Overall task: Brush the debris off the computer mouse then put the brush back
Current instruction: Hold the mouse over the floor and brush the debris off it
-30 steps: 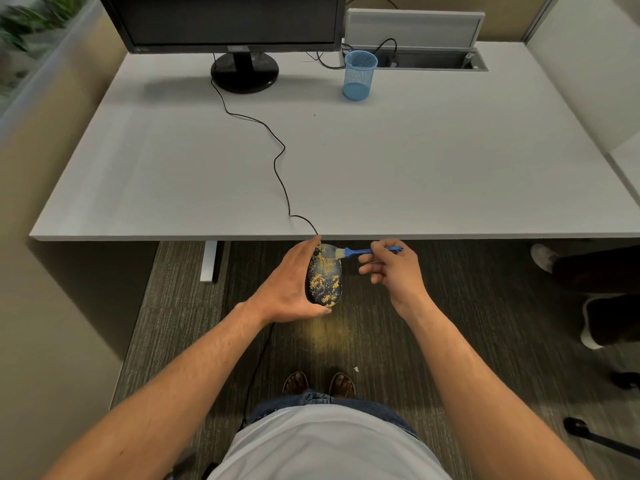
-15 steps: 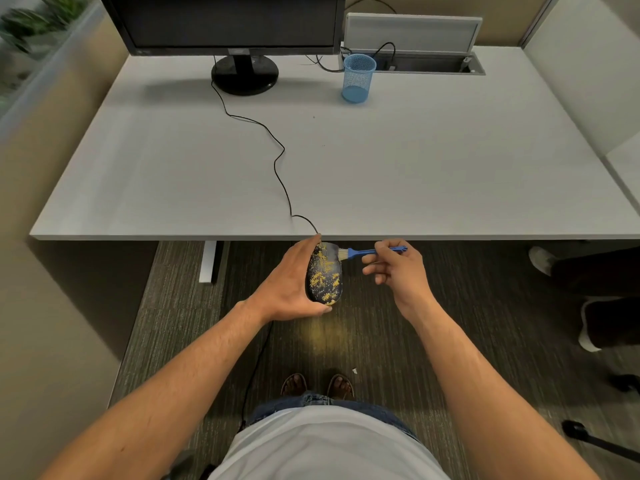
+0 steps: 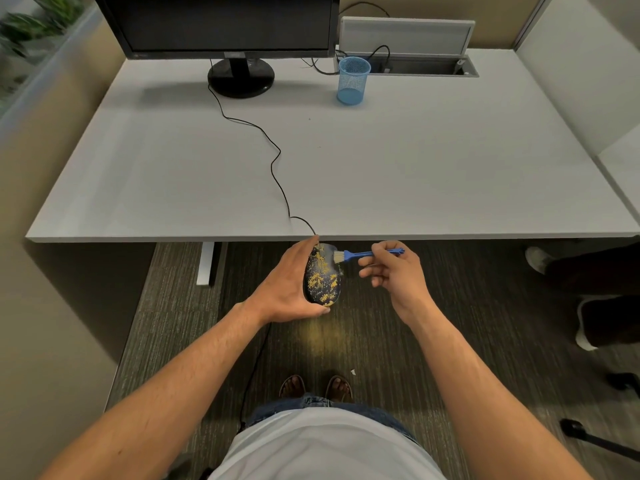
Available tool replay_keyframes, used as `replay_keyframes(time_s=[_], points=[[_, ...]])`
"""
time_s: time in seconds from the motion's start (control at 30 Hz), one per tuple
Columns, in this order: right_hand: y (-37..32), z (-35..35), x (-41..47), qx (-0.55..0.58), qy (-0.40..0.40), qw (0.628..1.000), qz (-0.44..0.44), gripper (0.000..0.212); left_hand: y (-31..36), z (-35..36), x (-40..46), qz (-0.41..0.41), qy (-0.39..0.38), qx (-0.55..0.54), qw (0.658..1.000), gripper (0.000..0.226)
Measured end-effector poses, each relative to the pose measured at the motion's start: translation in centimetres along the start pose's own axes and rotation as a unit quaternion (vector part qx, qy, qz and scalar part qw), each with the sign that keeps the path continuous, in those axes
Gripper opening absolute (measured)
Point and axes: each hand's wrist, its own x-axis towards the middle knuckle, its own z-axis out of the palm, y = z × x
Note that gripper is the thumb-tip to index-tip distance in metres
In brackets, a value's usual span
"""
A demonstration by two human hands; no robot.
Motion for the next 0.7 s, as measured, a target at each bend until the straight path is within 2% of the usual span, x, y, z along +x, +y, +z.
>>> replay_keyframes(time_s=[0.13, 0.33, 0.53, 0.7], points=[[0.3, 0.7, -0.4, -0.016, -0.029, 0.999, -0.001, 0.01, 0.2, 0.1, 0.0, 0.003, 0.003, 0.0, 1.0, 0.128], [0.3, -0.5, -0.4, -0.012, 0.016, 1.0, 0.004, 0.008, 0.3, -0.1, -0.1, 0.001, 0.006, -0.001, 1.0, 0.129], [0.6, 0.5, -0.7, -0.004, -0.029, 1.0, 0.005, 0.011, 0.3, 0.1, 0.0, 0.004, 0.006, -0.002, 1.0, 0.128], [0.5, -0.7, -0.5, -0.008, 0.005, 1.0, 0.018, 0.011, 0.1, 0.1, 0.1, 0.004, 0.003, 0.002, 1.0, 0.127]])
